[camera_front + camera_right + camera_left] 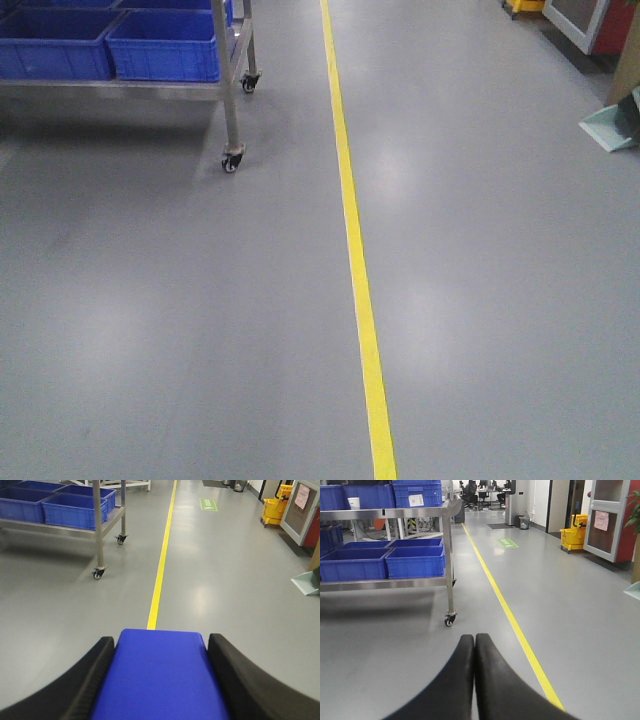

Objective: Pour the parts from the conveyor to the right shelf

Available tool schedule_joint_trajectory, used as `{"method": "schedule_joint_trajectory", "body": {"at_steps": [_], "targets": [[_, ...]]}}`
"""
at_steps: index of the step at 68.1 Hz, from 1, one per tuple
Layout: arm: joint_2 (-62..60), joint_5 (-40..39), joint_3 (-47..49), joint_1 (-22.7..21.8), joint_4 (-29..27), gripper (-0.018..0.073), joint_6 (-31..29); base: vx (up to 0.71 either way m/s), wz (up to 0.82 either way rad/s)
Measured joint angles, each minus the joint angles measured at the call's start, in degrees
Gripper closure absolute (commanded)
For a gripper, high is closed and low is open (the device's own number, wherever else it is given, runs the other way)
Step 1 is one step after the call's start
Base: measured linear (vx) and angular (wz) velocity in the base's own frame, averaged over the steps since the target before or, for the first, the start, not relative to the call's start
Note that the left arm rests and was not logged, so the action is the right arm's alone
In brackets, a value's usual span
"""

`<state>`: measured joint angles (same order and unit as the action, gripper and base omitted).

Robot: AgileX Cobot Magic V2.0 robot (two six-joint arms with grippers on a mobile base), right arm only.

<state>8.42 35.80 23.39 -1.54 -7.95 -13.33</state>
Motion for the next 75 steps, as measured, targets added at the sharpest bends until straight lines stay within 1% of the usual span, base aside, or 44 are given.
{"method": "schedule_joint_trajectory", "body": {"at_steps": [34, 44, 57, 75], "targets": [[0.0, 0.2, 0.0, 0.0, 0.0, 0.0565, 0.0, 0.85, -0.06], [0.0, 0.2, 0.0, 0.0, 0.0, 0.0565, 0.0, 0.77, 0.23], [0.0, 0.2, 0.0, 0.0, 0.1, 0.0565, 0.0, 0.67, 0.68], [0.0, 0.2, 0.0, 0.0, 0.2, 0.0565, 0.0, 0.60, 1.09]]}}
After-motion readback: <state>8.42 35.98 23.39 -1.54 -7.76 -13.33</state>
